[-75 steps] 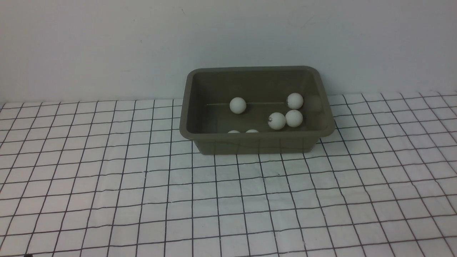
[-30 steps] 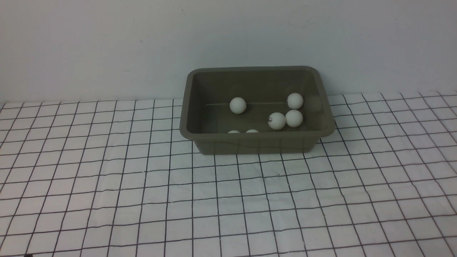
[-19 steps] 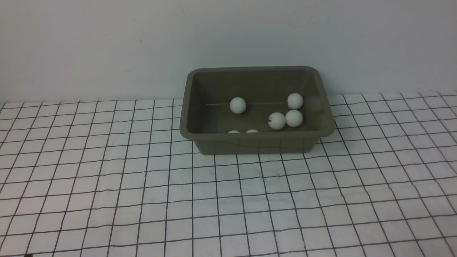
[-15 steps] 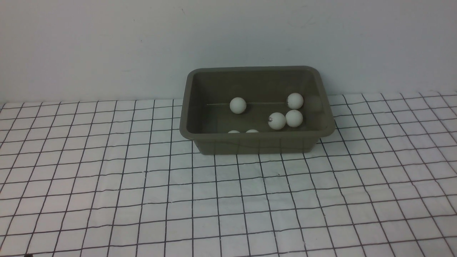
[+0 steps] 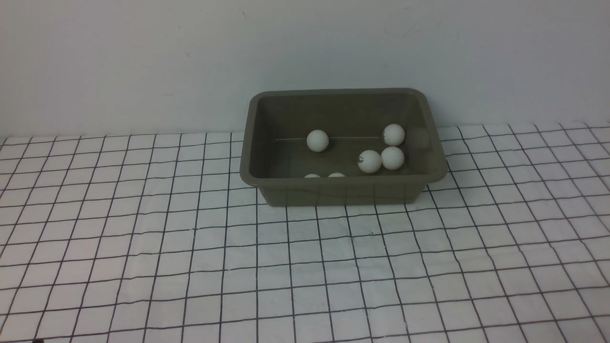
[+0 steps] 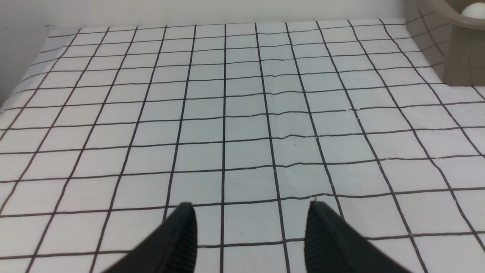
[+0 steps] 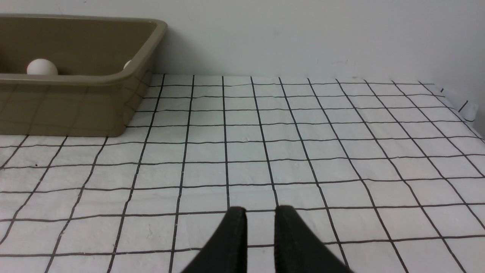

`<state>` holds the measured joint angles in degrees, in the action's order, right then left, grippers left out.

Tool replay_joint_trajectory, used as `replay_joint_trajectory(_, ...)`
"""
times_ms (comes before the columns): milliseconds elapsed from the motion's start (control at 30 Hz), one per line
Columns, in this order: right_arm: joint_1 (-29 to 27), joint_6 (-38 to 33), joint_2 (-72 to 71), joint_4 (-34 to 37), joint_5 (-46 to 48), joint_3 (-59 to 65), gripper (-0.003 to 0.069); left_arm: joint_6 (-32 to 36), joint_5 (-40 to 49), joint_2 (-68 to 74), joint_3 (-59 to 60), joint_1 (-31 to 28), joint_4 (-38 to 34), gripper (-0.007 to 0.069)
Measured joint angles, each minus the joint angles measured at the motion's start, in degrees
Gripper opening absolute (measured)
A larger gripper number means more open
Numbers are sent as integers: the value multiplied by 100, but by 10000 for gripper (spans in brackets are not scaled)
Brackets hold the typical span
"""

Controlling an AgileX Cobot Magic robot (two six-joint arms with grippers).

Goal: Put the table tennis balls into the box on the white checkered tablecloth.

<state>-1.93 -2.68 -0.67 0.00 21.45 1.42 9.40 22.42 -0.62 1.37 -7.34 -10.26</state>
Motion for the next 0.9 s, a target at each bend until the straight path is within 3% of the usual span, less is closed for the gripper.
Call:
replay_joint_trajectory(300,0,-289,0,0,11,0,97,0,0,0,0,0,0,352)
replay_joint_trajectory(900,0,-115,0,0,12,0,97,0,0,0,0,0,0,352)
